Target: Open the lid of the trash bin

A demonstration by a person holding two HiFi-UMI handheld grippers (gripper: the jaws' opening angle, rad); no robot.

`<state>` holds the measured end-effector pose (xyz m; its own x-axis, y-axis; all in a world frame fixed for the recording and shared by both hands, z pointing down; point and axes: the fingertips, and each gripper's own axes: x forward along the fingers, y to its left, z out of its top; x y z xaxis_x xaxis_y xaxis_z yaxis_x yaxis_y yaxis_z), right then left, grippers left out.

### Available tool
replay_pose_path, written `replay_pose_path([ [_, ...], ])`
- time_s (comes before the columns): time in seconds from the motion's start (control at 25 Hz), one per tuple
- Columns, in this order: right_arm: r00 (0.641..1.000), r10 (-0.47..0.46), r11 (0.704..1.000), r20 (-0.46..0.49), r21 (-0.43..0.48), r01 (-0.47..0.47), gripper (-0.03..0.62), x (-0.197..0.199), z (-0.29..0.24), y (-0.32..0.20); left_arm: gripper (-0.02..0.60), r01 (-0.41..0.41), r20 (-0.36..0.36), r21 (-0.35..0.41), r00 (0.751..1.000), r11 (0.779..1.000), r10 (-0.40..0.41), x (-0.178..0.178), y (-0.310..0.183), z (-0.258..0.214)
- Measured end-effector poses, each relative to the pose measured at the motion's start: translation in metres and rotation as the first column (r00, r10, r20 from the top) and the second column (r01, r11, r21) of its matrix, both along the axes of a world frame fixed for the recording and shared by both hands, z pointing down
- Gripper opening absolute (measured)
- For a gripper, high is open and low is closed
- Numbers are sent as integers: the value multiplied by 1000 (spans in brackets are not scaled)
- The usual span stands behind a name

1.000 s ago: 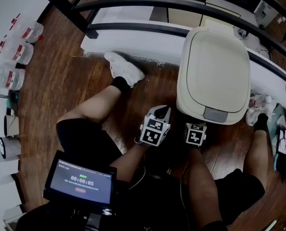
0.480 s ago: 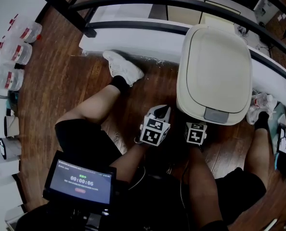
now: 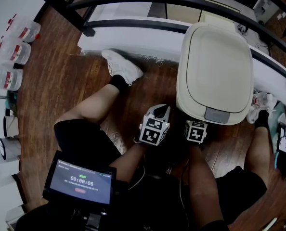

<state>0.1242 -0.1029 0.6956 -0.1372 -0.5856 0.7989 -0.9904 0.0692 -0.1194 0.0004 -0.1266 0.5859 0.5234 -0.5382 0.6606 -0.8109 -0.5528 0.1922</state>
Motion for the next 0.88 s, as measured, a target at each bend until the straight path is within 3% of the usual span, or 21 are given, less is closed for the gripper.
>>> replay_pose_path([
  [0.64, 1000, -8, 1000, 2, -9, 8, 5, -2, 4, -4, -2, 9, -9, -8, 1000, 1000, -9, 0, 2, 2],
  [0.88, 1000, -19, 1000, 5, -20, 19, 5, -1, 5, -2, -2, -37, 33, 55, 999, 998, 35, 5, 1, -1],
])
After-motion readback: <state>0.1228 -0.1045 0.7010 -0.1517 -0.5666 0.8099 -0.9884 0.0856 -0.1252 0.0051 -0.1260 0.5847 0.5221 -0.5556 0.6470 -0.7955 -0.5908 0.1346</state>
